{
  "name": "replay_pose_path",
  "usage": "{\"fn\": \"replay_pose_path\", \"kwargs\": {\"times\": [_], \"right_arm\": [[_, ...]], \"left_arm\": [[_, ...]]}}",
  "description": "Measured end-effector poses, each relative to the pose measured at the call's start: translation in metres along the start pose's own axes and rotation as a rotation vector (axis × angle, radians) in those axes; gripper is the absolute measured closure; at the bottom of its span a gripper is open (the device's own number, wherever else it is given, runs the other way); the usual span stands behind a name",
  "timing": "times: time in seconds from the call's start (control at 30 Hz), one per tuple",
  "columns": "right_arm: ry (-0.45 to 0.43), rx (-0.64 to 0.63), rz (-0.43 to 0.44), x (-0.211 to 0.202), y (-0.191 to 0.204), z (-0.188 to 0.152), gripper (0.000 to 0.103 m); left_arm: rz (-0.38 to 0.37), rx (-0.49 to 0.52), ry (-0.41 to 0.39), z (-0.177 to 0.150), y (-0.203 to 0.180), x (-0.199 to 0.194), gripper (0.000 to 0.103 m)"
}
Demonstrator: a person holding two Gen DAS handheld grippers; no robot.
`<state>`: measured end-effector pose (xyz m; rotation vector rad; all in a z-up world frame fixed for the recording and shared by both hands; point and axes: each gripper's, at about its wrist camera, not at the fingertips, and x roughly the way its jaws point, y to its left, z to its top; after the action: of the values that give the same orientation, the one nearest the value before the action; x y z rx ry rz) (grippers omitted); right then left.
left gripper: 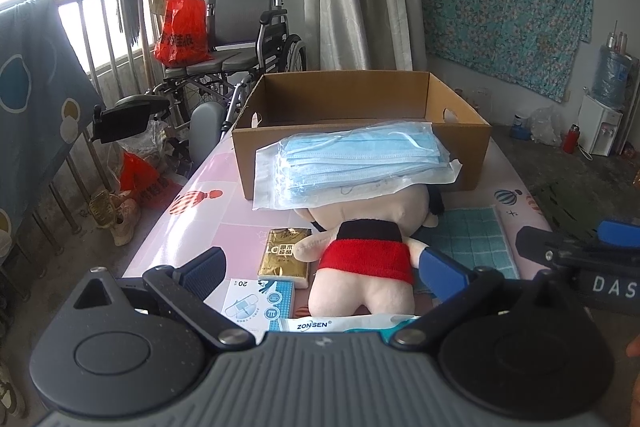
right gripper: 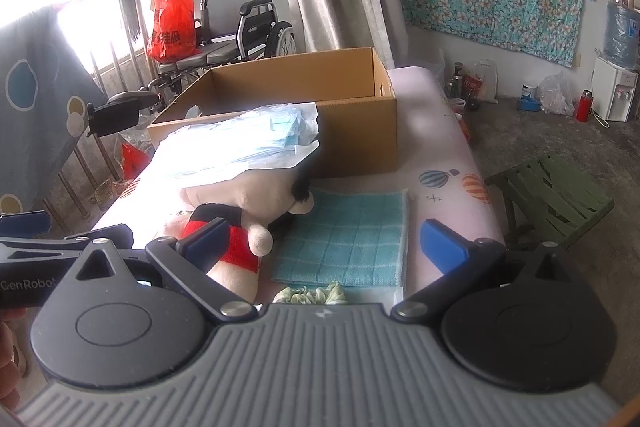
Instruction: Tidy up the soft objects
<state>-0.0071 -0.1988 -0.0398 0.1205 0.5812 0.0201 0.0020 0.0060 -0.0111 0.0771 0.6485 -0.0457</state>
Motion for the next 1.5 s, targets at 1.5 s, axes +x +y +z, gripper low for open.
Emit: {"fn": "replay_pose_path", "kwargs": {"times": [1.5], "right_arm": [[0.019, -0.022, -0.017, 0.0045, 0.0029, 0.0011, 0.001]], "left_arm": [[0.01, 0.008, 0.013, -0.0031, -0.0016, 0.0089, 0.0]]}}
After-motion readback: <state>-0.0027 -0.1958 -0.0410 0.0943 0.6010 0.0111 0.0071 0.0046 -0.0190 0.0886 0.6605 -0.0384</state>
